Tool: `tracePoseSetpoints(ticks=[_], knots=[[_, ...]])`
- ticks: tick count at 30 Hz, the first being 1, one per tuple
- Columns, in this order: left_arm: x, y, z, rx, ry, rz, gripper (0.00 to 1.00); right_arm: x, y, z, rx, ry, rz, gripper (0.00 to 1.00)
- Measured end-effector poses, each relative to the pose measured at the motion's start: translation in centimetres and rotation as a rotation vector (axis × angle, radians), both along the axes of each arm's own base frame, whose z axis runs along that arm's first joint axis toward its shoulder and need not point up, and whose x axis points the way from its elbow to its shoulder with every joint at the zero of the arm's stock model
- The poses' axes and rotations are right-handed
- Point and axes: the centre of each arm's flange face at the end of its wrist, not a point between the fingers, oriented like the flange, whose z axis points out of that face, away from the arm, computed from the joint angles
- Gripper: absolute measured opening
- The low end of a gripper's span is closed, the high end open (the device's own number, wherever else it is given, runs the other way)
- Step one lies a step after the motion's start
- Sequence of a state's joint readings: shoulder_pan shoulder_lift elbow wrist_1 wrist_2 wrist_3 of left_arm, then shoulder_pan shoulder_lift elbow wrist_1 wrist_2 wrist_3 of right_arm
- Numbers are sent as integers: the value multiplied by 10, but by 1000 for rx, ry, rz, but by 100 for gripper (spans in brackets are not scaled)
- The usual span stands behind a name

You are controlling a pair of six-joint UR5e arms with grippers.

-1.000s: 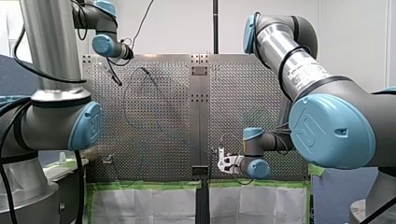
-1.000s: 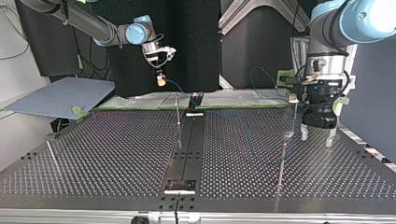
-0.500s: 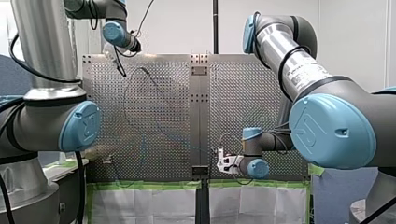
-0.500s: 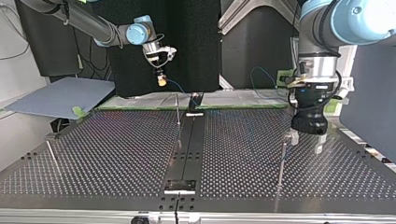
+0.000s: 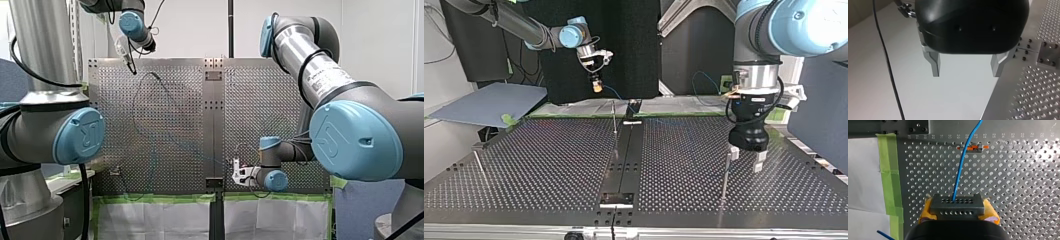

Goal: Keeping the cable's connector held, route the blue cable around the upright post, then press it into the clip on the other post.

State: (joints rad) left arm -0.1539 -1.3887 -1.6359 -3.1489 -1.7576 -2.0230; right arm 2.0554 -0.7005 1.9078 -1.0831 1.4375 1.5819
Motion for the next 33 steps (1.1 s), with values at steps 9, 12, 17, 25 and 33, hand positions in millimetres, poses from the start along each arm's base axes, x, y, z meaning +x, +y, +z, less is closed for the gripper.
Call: tracePoseSetpoints(ticks=[9,12,17,25,33], knots=[[-5,-7,25,77,24,53,100,0,0,0,1,1,0,0],[-9,-9,34,102,28,71,100,0,0,0,1,1,0,0],[-13,-9,26,158,88,105,100,0,0,0,2,1,0,0],[-3,-15,-9,268,222,78,100,0,0,0,2,0,0,0],[-1,-15,-24,367,316,15,100,0,0,0,2,0,0,0]])
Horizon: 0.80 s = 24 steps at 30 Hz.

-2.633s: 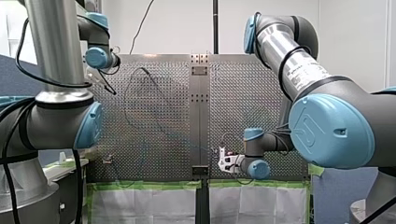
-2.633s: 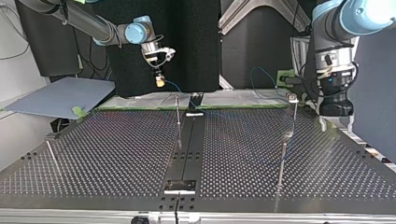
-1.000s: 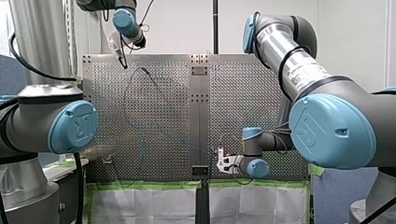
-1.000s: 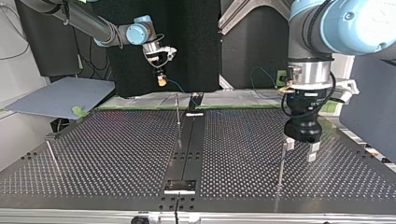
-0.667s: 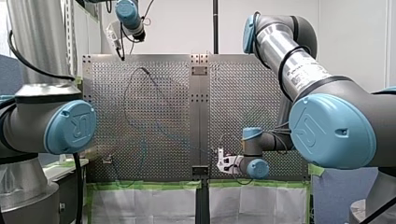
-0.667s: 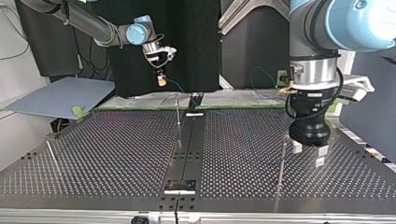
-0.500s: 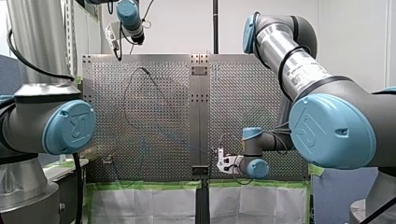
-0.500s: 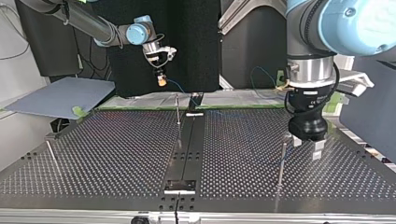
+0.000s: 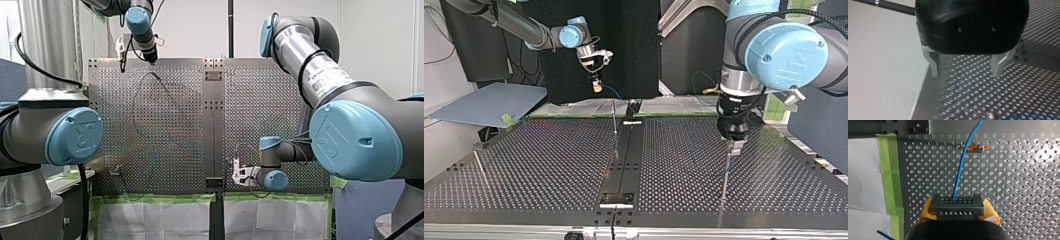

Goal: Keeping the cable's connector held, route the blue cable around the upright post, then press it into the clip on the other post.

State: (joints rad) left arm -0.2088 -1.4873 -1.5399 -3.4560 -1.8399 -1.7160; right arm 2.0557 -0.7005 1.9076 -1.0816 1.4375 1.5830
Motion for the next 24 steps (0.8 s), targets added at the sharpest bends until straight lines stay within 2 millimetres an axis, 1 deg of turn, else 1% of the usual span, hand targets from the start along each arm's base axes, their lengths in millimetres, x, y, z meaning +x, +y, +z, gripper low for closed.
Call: tracePoseSetpoints(ticks=[8,11,17,24], knots=[[5,6,-21,104,124,-10,100,0,0,0,-1,1,1,0],[5,9,-25,137,159,-11,100,0,0,0,-1,1,1,0],[5,15,-26,191,187,-22,100,0,0,0,-1,1,1,0],[15,15,-24,215,134,-68,100,0,0,0,-1,1,1,0]])
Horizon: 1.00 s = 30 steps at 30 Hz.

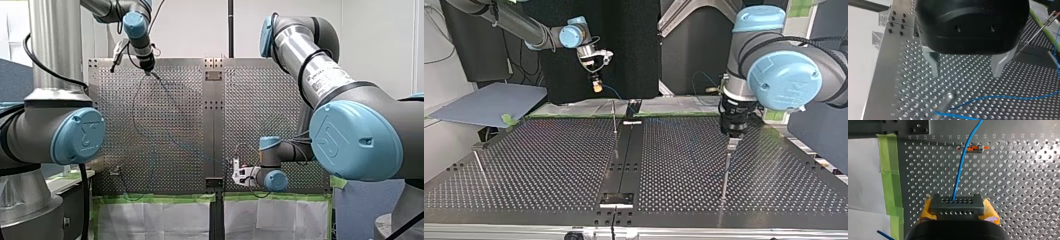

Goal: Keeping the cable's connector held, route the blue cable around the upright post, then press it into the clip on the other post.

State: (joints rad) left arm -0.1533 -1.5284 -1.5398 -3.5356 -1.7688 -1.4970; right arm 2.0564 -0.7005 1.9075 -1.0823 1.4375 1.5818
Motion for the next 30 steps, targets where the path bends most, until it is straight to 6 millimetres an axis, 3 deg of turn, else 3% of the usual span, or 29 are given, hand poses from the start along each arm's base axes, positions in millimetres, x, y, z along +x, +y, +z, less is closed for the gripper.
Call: tracePoseSetpoints(ticks=[8,30], knots=[[8,2,2,-23,-39,-24,100,0,0,0,0,-1,0,0],[6,8,1,-52,-26,39,100,0,-1,0,-1,0,-1,0]])
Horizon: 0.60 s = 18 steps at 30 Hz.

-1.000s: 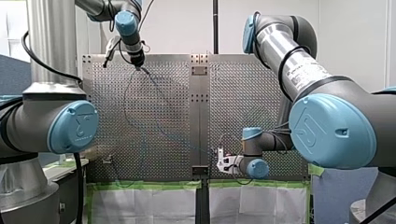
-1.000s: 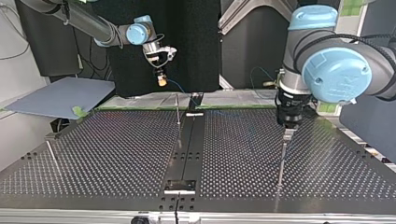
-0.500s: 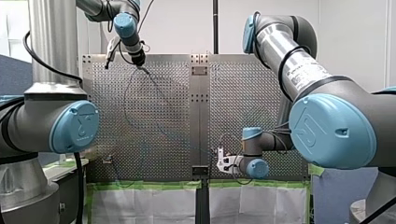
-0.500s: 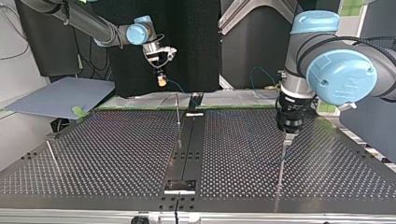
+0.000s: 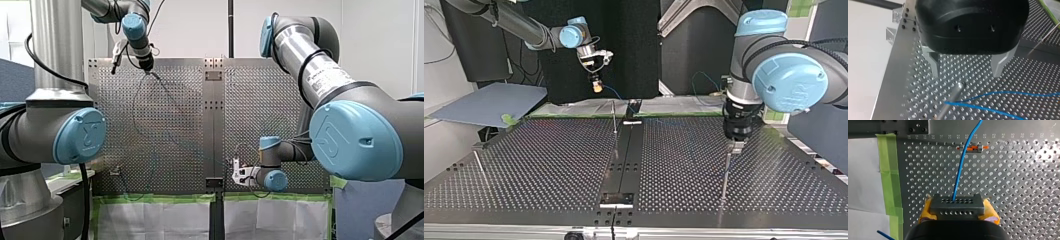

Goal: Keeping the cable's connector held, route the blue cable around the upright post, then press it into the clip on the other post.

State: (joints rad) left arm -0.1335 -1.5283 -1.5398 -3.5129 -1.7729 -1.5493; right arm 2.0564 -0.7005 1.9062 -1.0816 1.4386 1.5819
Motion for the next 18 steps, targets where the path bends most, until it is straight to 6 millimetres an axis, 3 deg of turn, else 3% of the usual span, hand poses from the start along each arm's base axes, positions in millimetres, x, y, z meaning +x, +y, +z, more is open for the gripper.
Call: tracePoseSetpoints(ticks=[18], knots=[[-3,5,0,14,12,56,100,0,0,0,0,-2,-1,0]])
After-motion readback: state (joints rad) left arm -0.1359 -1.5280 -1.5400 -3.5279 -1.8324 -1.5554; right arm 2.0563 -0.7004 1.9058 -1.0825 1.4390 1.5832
